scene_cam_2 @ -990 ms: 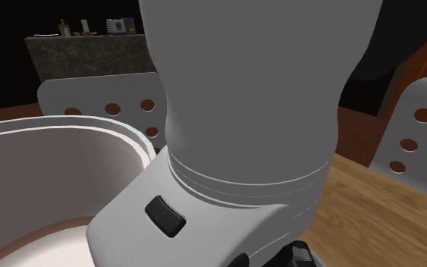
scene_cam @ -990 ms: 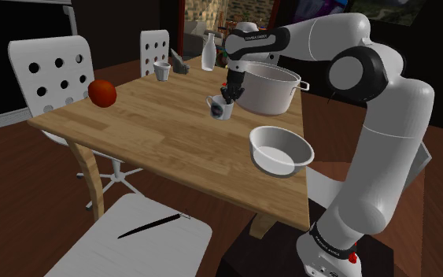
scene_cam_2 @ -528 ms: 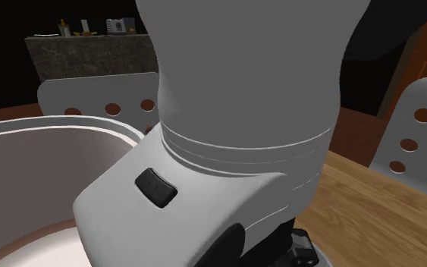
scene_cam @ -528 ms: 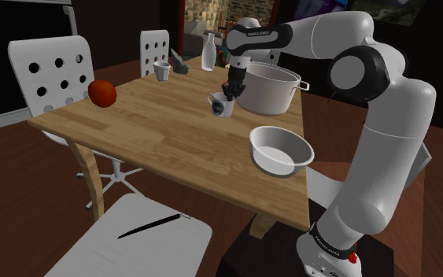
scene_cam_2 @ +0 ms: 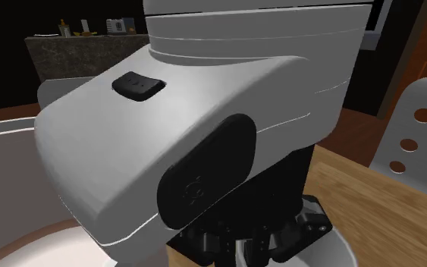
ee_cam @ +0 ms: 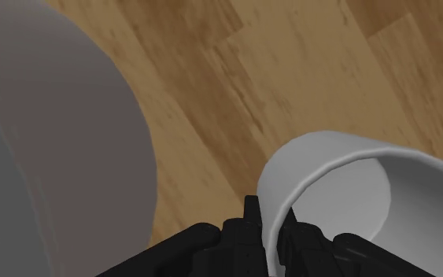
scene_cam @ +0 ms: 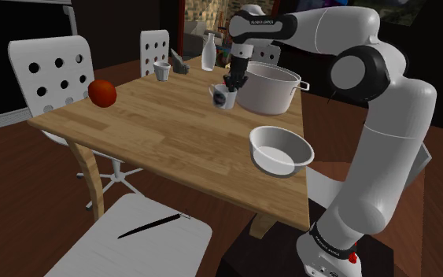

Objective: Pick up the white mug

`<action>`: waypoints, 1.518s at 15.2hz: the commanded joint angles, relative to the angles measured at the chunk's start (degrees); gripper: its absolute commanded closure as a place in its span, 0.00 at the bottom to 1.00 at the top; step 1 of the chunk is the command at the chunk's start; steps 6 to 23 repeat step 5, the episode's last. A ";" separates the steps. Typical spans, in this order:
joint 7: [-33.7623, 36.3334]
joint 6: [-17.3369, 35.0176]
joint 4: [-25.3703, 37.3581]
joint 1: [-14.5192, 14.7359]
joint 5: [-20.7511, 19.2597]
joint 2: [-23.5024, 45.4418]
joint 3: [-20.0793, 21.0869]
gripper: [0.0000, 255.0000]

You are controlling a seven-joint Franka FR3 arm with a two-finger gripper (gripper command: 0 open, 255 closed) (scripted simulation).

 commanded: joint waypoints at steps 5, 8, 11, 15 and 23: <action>0.19 -3.22 3.70 -0.21 0.00 0.32 -0.09 1.00; 0.19 -3.22 3.70 -0.21 0.00 0.32 -0.09 1.00; 0.19 -3.22 3.70 -0.21 0.00 0.32 -0.09 1.00; 0.19 -3.22 3.70 -0.21 0.00 0.32 -0.09 1.00; 0.19 -3.22 3.70 -0.21 0.00 0.32 -0.09 1.00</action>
